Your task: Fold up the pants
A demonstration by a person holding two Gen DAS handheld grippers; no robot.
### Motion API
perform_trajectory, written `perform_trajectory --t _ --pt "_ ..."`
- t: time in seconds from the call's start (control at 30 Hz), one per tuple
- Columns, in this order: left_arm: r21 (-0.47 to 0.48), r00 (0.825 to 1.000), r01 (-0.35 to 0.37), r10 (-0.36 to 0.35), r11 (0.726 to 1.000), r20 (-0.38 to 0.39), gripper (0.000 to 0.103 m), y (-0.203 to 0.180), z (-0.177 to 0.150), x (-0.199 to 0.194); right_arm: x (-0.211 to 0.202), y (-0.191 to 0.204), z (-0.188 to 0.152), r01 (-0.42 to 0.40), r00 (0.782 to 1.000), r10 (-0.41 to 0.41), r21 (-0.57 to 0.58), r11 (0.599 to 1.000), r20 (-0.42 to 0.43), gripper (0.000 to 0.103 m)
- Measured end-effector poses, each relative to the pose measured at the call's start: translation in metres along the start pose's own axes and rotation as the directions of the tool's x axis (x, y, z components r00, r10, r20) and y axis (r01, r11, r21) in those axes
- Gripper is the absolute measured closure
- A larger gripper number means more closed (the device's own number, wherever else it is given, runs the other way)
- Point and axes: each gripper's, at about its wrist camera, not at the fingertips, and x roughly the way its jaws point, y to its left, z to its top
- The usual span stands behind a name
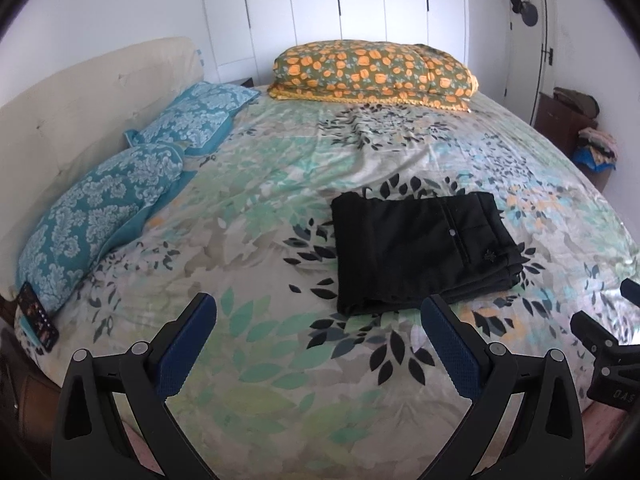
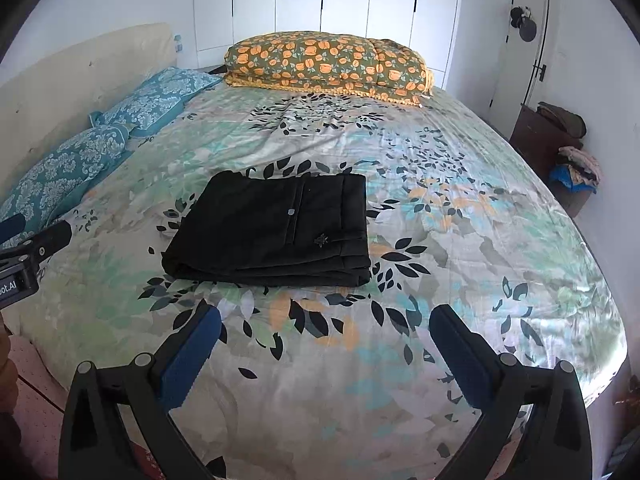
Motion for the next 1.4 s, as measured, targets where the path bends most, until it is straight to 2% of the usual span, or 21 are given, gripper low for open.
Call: perform_trajectory --t 0.13,0.33,0.57,0.7,1.0,1.4 --pt "0.009 1.0 -0.021 0.021 1.0 -0.019 0.001 0.0 -0.007 0.003 -0.005 0.003 0.001 0.004 1.0 -0.004 -0.001 1.0 0.014 0.0" --pt "-0.004 0.998 0.017 -0.017 1.0 -0.069 0.001 0.002 -0.027 0.001 -0.015 0.011 -0.005 -0.021 1.0 0.021 -0.016 1.0 0.012 0.0" --pt "-0.025 0.991 0.034 -0.037 0.999 -0.13 0.001 0.009 -0.053 -0.004 -0.026 0.008 -0.028 -0.039 0.999 0.039 -0.02 0.999 -0.017 0.0" --pt "-0.021 0.99 0.043 -0.045 0.999 -0.136 0.001 0.007 -0.057 -0.006 -0.026 0.004 -0.031 -0.041 0.999 0.041 0.015 0.999 -0.034 0.0" --pt "-0.013 0.991 0.052 -0.053 0.999 -0.123 0.001 0.004 -0.053 -0.013 -0.033 0.022 -0.033 -0.037 0.999 0.036 -0.06 0.998 -0.018 0.0" --pt "-0.018 0.989 0.063 -0.065 0.998 -0.132 0.001 0.004 -0.055 -0.012 -0.032 0.024 -0.037 -0.025 0.999 0.024 -0.067 0.997 -0.023 0.0"
